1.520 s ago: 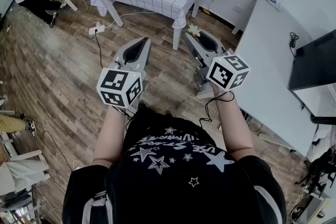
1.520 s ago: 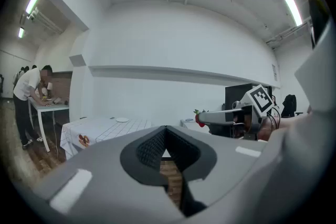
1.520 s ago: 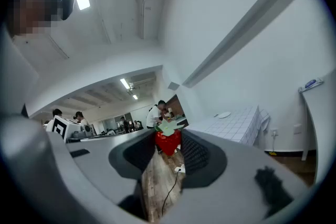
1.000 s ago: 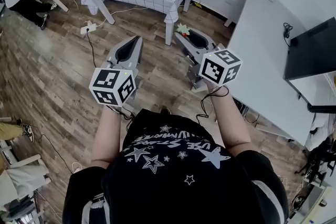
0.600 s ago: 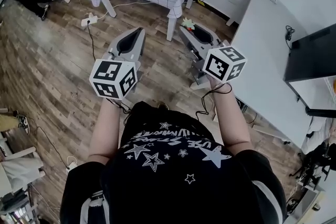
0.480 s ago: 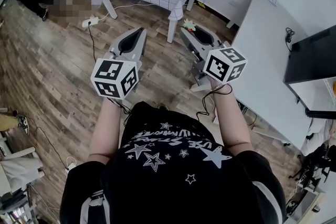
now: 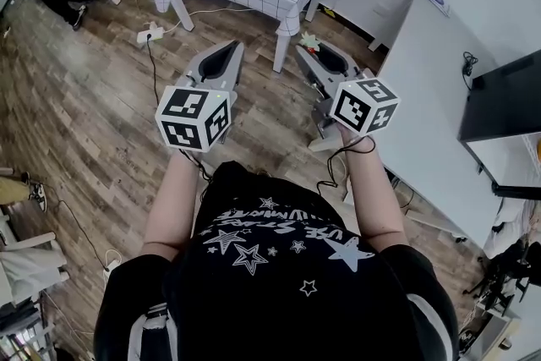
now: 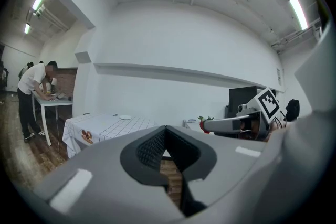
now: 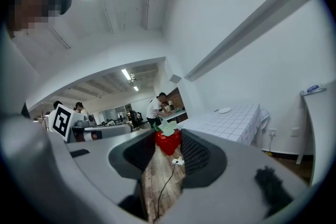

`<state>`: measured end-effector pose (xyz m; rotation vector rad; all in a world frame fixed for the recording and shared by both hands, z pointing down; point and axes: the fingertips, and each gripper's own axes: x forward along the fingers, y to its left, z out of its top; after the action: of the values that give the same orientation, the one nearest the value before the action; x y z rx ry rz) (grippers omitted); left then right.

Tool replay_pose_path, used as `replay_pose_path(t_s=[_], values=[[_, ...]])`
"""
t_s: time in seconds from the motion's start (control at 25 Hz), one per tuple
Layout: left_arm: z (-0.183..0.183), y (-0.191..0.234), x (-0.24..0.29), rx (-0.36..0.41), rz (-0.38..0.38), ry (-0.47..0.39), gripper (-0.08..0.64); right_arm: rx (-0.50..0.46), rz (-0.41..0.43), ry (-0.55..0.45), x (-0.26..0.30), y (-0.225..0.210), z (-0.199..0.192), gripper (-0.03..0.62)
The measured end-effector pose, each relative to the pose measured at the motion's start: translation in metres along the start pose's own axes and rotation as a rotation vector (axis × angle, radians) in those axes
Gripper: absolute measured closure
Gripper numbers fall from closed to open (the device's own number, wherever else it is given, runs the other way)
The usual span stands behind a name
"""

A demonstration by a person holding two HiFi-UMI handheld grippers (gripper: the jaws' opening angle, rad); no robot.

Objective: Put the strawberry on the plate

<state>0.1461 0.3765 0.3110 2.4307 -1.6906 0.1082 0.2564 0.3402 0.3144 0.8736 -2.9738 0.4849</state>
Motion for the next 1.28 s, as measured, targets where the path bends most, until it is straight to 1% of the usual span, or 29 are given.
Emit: replay_pose_path(t_s=[0.28, 0.48, 0.6, 0.76, 0.88, 0.96, 1.12, 1.28], values=[[-0.005, 0.007, -0.010, 0.022, 0.030, 0.026, 0.555, 0.034, 0.004, -0.020, 0.009, -0.001, -0.001, 0.434], [-0.008, 0.023, -0.022, 0.006, 0.050, 0.023, 0.555, 0.049, 0.017, -0.009, 0.023, 0.008, -0.009, 0.434], [-0.012, 0.036, -0.018, -0.009, 0.042, 0.026, 0.555, 0.051, 0.003, 0.001, 0.034, 0.006, -0.011, 0.434], [-0.012, 0.051, -0.004, -0.025, 0.010, 0.027, 0.555, 0.053, -0.025, 0.008, 0.046, -0.003, -0.009, 0.434], [-0.008, 0.068, 0.011, -0.031, -0.001, 0.020, 0.555, 0.052, -0.053, 0.020, 0.062, -0.016, -0.007, 0.434], [-0.008, 0.080, 0.020, -0.043, -0.015, 0.027, 0.555, 0.068, -0.069, 0.019, 0.075, -0.025, -0.006, 0.434], [-0.005, 0.110, 0.036, -0.027, -0.032, 0.042, 0.555, 0.085, -0.081, 0.030, 0.111, -0.034, -0.005, 0.434], [0.003, 0.148, 0.045, -0.029, -0.024, 0.030, 0.555, 0.114, -0.081, 0.041, 0.151, -0.041, -0.009, 0.434]])
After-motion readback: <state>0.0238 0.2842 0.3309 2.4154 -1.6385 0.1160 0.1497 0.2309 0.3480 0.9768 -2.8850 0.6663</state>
